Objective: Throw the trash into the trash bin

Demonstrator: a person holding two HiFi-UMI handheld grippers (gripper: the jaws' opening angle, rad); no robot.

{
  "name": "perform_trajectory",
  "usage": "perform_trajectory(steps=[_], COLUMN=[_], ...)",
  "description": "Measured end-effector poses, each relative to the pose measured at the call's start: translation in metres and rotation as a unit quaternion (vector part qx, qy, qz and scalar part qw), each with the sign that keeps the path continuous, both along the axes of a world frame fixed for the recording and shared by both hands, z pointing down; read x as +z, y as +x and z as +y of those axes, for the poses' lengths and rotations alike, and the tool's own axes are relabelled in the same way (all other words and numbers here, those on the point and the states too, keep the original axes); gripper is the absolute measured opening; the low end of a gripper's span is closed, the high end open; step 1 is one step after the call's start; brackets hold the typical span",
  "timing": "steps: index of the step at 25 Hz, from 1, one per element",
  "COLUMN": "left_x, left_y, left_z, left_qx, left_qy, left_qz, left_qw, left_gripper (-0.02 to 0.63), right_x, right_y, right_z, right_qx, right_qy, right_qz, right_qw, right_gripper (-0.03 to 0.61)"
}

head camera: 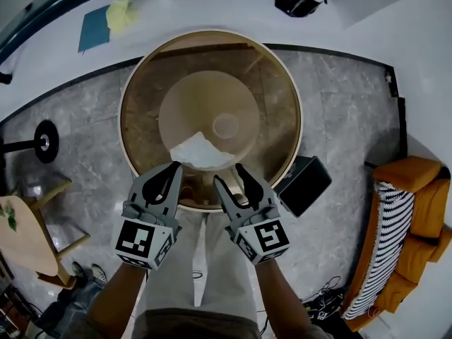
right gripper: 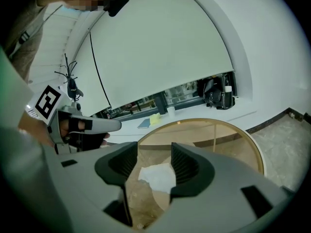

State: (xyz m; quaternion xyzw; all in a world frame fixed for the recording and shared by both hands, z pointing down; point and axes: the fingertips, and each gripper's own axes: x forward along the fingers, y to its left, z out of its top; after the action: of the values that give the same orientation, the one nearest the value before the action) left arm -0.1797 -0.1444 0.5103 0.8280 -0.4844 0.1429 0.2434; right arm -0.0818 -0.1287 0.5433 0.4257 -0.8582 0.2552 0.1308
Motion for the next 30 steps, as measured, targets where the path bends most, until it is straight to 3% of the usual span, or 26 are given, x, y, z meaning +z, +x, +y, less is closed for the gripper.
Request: perform_trajectory(steps=[9, 18, 30], left_x=[0.02, 0.029, 0.031], left_y=[0.008, 0.014, 0.018], left_z=[0.004, 0.011, 0.017], left_qx=[0.012, 0.028, 0.038], left_qy=[-0.014, -0.024, -0.032], left_qz=[-0.004, -0.007, -0.002], left_qw=[0.9998, 0.9993, 0.9988], left_gripper=[0.018, 0.018, 0.018], right_x=[0.073, 0.163, 0.178], right_y=[0.004, 0.001, 0.0], right_z=[-0.006, -0.009, -0.001], right_qx=[0.012, 0.0, -0.006], right_qy=[-0.048, -0.119, -0.139], right_qz=[0.038, 0.101, 0.124], right_qw=[0.998, 0.988, 0.982], right_gripper=[0.222, 0.225, 0.208])
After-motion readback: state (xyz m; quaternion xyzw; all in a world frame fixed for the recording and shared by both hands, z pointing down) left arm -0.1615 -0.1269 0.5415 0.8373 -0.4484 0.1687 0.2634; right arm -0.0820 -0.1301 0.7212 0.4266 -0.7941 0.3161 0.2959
